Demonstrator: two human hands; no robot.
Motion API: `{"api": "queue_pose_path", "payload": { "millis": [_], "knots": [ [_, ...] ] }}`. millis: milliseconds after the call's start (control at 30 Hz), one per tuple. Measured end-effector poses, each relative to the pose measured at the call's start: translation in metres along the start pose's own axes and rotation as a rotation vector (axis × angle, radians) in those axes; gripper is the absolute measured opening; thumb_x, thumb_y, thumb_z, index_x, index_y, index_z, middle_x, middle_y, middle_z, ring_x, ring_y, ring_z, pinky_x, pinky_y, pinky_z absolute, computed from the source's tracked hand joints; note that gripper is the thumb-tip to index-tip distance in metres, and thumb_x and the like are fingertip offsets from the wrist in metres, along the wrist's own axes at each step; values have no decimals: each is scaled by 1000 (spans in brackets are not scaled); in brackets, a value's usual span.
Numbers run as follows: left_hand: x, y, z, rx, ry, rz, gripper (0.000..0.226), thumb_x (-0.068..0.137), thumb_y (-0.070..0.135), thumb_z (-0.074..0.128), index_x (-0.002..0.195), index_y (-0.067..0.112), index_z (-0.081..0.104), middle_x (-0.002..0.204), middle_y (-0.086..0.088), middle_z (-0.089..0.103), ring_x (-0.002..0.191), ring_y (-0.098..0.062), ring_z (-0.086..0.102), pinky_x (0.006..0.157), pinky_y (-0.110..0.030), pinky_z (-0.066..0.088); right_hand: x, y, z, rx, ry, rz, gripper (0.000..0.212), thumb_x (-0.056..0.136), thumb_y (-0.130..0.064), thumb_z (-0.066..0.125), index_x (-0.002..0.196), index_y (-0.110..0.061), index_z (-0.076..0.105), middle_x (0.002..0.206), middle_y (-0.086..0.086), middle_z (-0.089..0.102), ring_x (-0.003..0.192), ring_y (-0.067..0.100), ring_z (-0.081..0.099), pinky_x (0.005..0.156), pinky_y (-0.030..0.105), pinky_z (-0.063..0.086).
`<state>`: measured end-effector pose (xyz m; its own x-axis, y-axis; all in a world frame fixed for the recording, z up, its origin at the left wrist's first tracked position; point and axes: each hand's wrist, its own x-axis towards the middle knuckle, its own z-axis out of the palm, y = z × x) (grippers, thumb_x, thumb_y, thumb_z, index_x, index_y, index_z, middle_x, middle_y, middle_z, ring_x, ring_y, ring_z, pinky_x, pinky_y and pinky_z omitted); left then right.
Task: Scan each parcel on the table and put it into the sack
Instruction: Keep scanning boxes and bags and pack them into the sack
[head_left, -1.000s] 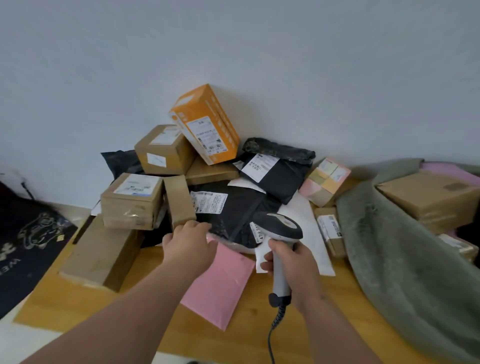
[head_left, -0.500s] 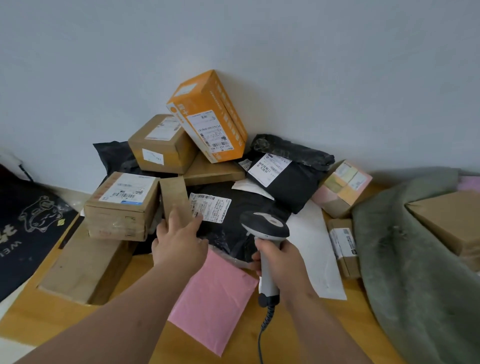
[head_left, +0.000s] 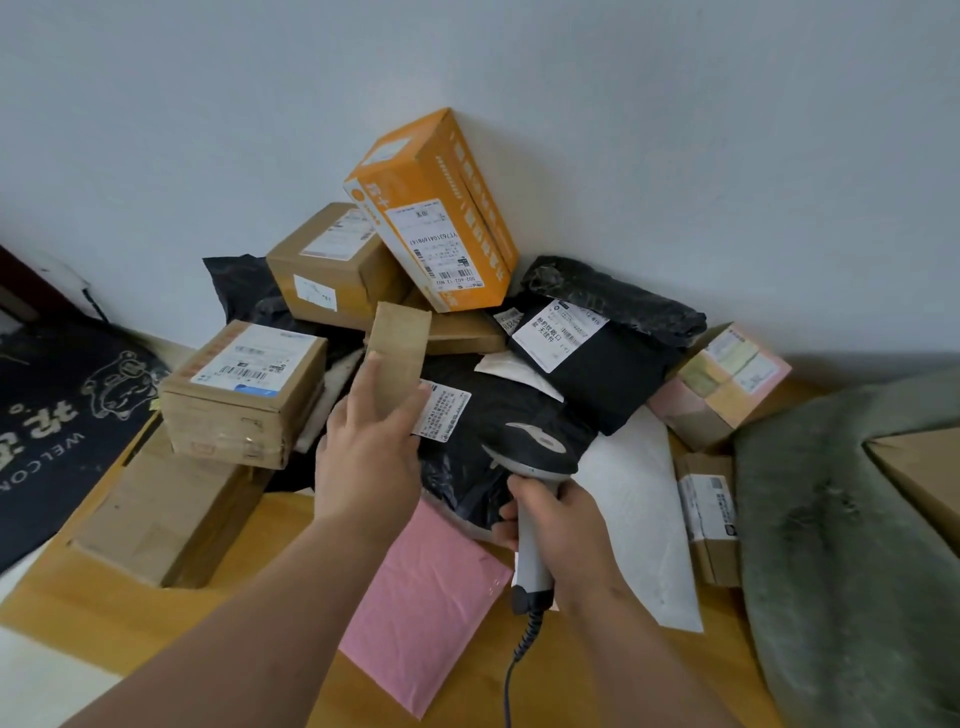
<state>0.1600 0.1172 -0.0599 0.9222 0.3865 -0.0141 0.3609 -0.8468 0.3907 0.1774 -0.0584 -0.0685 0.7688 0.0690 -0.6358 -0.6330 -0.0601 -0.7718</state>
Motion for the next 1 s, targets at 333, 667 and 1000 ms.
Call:
{"api": "queue_pose_path", "payload": {
  "millis": [333, 667, 1000],
  "knots": [
    [-18, 28, -24, -1073, 4, -619, 86, 79, 21, 79, 152, 26, 33, 121, 7, 58, 109, -16, 59, 99, -43, 50, -29, -14, -10, 40, -43, -125, 12, 91, -20, 65, 102, -13, 66, 80, 7, 70, 70, 16, 70, 57, 22, 54],
    [-47, 34, -33, -1397, -210, -628, 57, 83, 2, 74, 136, 7, 53, 108, -12, 67, 93, -20, 68, 85, -33, 55, -74, -16, -27, 113, 26, -171, 9, 91, -15, 64, 93, -7, 66, 73, 9, 64, 62, 18, 65, 65, 33, 52],
    [-72, 5, -54, -1326, -203, -458, 39, 93, 10, 66, 127, 25, 53, 107, 4, 67, 99, -17, 66, 89, -42, 55, -132, 6, -14, -38, 116, -308, 10, 91, -15, 64, 83, -8, 65, 71, 7, 63, 68, 22, 64, 55, 22, 52]
  ]
}}
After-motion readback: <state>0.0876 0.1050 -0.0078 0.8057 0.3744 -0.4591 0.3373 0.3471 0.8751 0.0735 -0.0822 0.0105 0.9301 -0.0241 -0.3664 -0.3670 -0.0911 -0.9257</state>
